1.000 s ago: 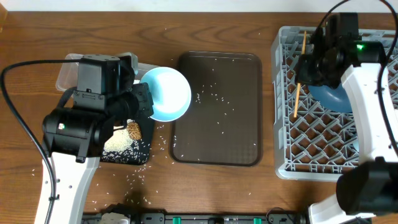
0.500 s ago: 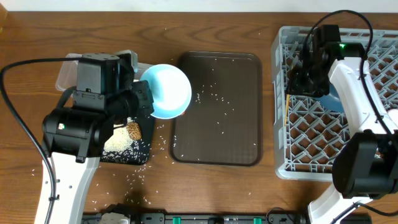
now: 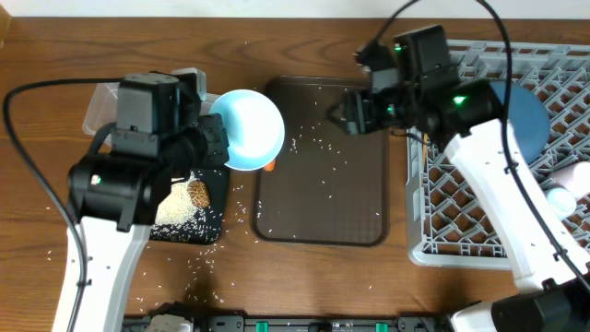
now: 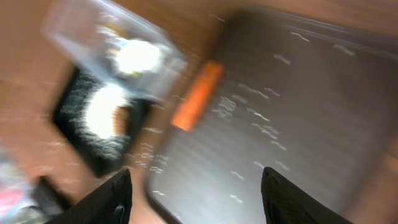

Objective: Sort waste into correct bins and load items into the dishwasher rack

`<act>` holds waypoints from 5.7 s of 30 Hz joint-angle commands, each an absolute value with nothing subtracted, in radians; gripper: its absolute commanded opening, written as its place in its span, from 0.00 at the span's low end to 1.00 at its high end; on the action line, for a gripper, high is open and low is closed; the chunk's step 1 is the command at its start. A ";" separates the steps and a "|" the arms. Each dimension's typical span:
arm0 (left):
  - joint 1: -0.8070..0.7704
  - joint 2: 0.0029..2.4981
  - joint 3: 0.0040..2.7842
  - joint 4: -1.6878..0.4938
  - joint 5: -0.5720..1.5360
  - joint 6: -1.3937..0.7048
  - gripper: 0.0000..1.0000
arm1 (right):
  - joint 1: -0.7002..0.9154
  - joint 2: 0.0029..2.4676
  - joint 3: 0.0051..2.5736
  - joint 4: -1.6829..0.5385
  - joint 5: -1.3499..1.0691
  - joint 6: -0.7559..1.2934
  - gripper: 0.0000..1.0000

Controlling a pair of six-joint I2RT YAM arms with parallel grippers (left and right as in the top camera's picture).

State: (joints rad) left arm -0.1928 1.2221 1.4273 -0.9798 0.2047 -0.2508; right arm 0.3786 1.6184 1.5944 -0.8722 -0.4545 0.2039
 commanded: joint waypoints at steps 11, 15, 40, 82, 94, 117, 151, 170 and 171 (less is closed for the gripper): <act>-0.239 1.418 1.444 -1.036 0.086 -0.219 0.06 | 0.473 1.609 1.608 -0.756 -0.612 0.223 0.56; -0.274 1.428 1.444 -1.010 0.086 -0.219 0.07 | 0.530 1.624 1.608 -0.804 -0.453 0.223 0.55; -0.403 1.407 1.444 -0.905 0.172 -0.222 0.06 | 0.583 1.701 1.608 -0.822 -0.256 0.299 0.01; -0.313 1.179 1.500 -0.979 0.165 -0.210 0.99 | 0.250 1.709 1.623 -1.245 1.217 0.245 0.01; -0.313 1.209 1.500 -0.985 0.165 -0.210 0.99 | 0.297 1.779 1.623 -1.202 1.163 0.219 0.01; -0.313 1.224 1.500 -0.984 0.165 -0.210 0.99 | 0.315 1.945 1.623 -1.131 1.267 0.020 0.01; -0.313 1.224 1.500 -0.987 0.165 -0.210 0.98 | 0.340 1.963 1.622 -1.093 1.253 -0.031 0.01; -0.313 1.224 1.500 -0.987 0.165 -0.210 0.98 | 0.490 2.119 1.622 -1.153 1.286 -0.031 0.34; -0.313 1.224 1.500 -0.987 0.165 -0.210 0.98 | 0.500 2.117 1.623 -1.157 1.283 -0.031 0.38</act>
State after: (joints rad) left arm -0.3168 1.2224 1.4864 -0.9855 0.1692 -0.2272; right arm 0.4683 2.1128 1.6207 -1.1545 1.2911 -0.0360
